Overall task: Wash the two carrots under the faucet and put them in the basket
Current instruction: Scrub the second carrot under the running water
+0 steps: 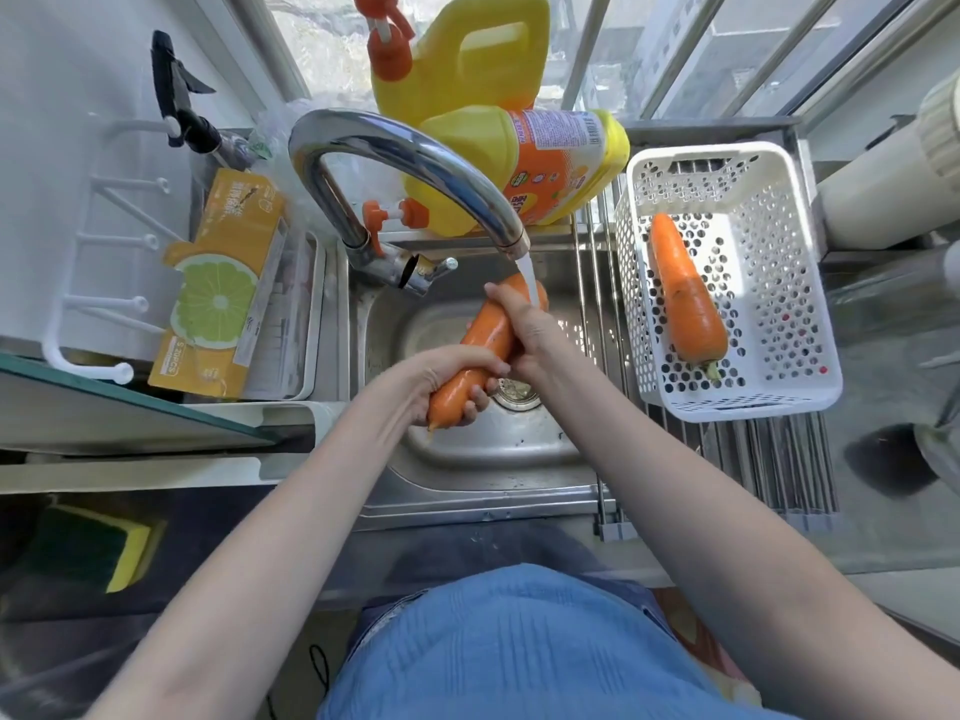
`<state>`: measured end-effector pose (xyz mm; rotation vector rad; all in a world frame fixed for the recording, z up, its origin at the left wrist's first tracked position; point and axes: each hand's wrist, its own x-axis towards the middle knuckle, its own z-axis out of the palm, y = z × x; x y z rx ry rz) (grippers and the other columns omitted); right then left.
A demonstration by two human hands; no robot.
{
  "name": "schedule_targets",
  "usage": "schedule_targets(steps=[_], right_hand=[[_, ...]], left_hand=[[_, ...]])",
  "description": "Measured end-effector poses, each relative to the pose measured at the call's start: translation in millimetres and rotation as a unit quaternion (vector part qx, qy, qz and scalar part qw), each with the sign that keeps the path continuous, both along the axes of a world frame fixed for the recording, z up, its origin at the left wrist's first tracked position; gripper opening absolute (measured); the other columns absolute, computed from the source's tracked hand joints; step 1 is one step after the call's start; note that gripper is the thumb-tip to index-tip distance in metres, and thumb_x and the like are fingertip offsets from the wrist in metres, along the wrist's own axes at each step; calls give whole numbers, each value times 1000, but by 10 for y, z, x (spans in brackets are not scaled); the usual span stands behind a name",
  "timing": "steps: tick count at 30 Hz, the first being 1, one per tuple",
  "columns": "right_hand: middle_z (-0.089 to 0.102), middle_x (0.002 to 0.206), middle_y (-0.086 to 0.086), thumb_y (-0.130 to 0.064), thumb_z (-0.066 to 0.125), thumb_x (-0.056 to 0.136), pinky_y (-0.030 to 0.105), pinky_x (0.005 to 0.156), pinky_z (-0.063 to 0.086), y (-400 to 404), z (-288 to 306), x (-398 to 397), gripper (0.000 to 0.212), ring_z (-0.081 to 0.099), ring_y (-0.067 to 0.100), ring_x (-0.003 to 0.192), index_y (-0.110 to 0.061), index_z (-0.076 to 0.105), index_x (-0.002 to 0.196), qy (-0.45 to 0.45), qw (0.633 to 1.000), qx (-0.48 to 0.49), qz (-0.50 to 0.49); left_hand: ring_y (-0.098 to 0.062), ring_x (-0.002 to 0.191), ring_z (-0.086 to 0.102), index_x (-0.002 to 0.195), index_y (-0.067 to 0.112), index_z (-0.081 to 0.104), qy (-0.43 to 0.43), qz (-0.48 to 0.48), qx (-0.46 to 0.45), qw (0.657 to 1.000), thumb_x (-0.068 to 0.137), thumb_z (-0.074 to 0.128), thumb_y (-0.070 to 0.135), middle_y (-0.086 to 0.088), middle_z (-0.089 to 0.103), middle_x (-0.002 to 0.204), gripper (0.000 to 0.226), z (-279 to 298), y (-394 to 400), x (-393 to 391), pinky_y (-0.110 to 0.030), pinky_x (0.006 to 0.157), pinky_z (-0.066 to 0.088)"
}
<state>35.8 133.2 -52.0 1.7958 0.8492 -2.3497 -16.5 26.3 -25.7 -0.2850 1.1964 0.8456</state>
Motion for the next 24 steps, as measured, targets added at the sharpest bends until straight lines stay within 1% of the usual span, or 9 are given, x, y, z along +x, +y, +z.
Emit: schedule_targets(steps=[4,7,10,12,14,17,20,22,24], right_hand=[[62,117,13,-31,78,74,40,86,52,-89,-90,-25,65,62,28,94,-7,48,126,-103,991,84,-24],[57,117,15,-28,78,76,45,94,50,-89,-161,27,75,56,30,92,-9,34,134,-132,985,107,-40],[50,122,13,-31,76,79,50,96,49,-53,-186,122,77,55,30,100,-20,28,138,-92,974,200,52],[44,129,10,-34,70,83,46,102,45,78,-216,224,55,51,29,114,-28,46,132,-54,906,361,213],[43,139,6,-33,64,84,42,110,36,264,-189,319,28,43,25,127,-32,67,112,-8,797,464,387],[52,135,-1,-36,63,83,35,101,40,403,-39,349,46,50,20,118,-33,57,128,63,675,347,648],[59,125,3,-39,77,75,31,88,45,307,-6,327,68,57,24,107,-25,47,134,50,584,391,709],[64,120,3,-45,81,69,30,81,44,259,-51,321,70,60,25,104,-25,51,129,27,585,468,661],[65,113,3,-46,81,69,29,78,43,276,-100,345,66,60,24,98,-24,54,126,9,647,470,600]], left_hand=[[-6,32,44,78,8,52,141,-115,-50,982,85,59,5,-2,53,53,10,6,104,83,-16,34,38],[-14,38,51,76,6,57,323,-211,-87,918,76,64,7,-6,57,58,7,-51,170,200,-22,43,46],[-25,57,64,91,11,57,460,-304,-81,831,71,68,17,-5,63,69,23,-104,124,200,-31,51,53],[-28,78,66,101,16,55,540,-394,-61,742,72,70,24,-4,63,88,33,-116,55,100,-29,60,49],[-29,91,63,104,19,54,574,-462,-25,676,69,72,28,-5,64,102,40,-126,14,-29,-31,68,47],[-27,91,63,102,22,57,571,-538,13,620,64,74,35,-3,66,104,44,-131,29,-153,-30,67,44],[-24,95,62,109,24,57,601,-565,29,564,64,75,50,2,65,103,55,-115,136,-166,-34,77,42],[-24,99,60,113,21,50,660,-538,31,524,67,74,49,2,64,102,58,-113,187,-126,-41,92,34],[-25,111,55,122,16,43,727,-413,45,547,72,74,29,-4,62,113,60,-151,153,-66,-42,102,29]])
